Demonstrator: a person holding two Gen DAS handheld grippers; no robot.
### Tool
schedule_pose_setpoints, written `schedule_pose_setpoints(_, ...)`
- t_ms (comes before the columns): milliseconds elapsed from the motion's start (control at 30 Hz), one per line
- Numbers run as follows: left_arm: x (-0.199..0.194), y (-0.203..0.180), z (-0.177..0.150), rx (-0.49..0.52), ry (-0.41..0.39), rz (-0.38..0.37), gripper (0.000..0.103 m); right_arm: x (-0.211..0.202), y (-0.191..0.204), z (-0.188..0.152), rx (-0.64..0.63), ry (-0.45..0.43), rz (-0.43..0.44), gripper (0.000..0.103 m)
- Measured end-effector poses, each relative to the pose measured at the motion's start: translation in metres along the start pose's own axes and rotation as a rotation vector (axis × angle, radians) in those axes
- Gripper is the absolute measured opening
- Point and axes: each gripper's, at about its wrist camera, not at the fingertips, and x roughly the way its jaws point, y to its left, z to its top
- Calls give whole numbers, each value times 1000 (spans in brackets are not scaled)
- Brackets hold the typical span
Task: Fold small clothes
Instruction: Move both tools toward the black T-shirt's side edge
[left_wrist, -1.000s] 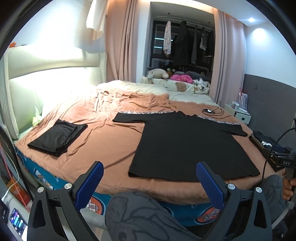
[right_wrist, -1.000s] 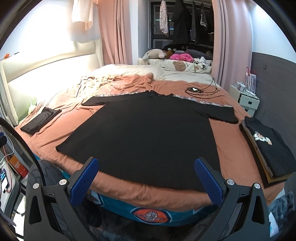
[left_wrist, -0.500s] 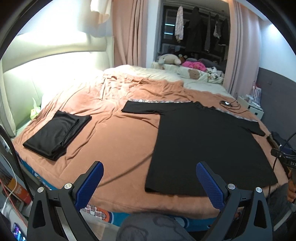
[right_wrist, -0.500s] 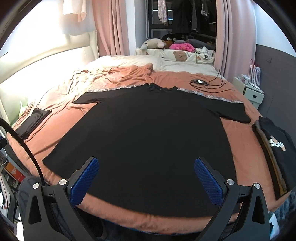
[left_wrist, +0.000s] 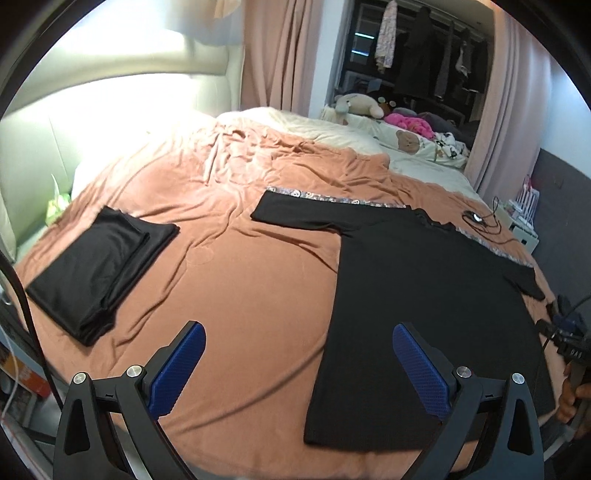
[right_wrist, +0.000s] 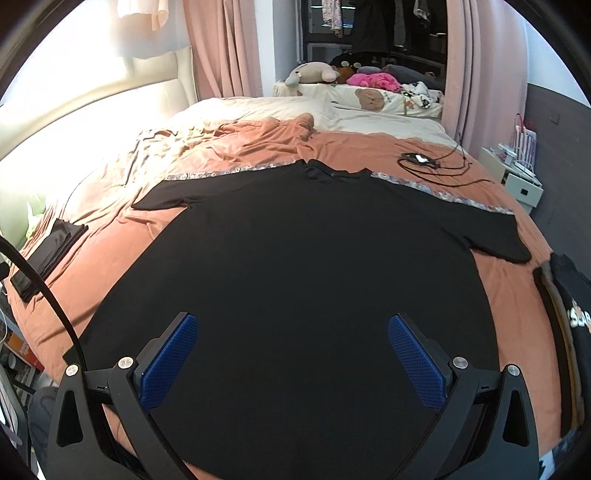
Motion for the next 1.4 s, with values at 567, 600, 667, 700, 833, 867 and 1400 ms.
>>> schedule_pose_setpoints(567, 105, 30, 93, -24, 83, -29, 81, 75, -10, 60, -2, 16, 68, 103)
schedule_pose_setpoints(600, 111, 32, 98, -26, 86, -29, 80, 80, -11, 64, -2, 19, 73, 103)
schedule_pose_setpoints(667, 123, 37, 108, -30, 93, -31, 76, 89, -10, 72, -4, 18, 76, 101)
schedule_pose_setpoints(700, 132, 40, 114, -36, 102, -29, 75, 96, -10, 77, -7, 22, 80, 99)
schedule_pose_setpoints(833, 159, 48, 128, -46, 125, -34, 72, 117, -6, 92, -8, 31, 100, 98)
schedule_pose_setpoints(867, 167, 50, 132, -51, 135, -35, 71, 125, -4, 97, -9, 33, 100, 98)
schedule_pose_setpoints(1400, 301, 84, 175, -139, 281, -40, 69, 234, 32, 152, 42, 68, 120, 94)
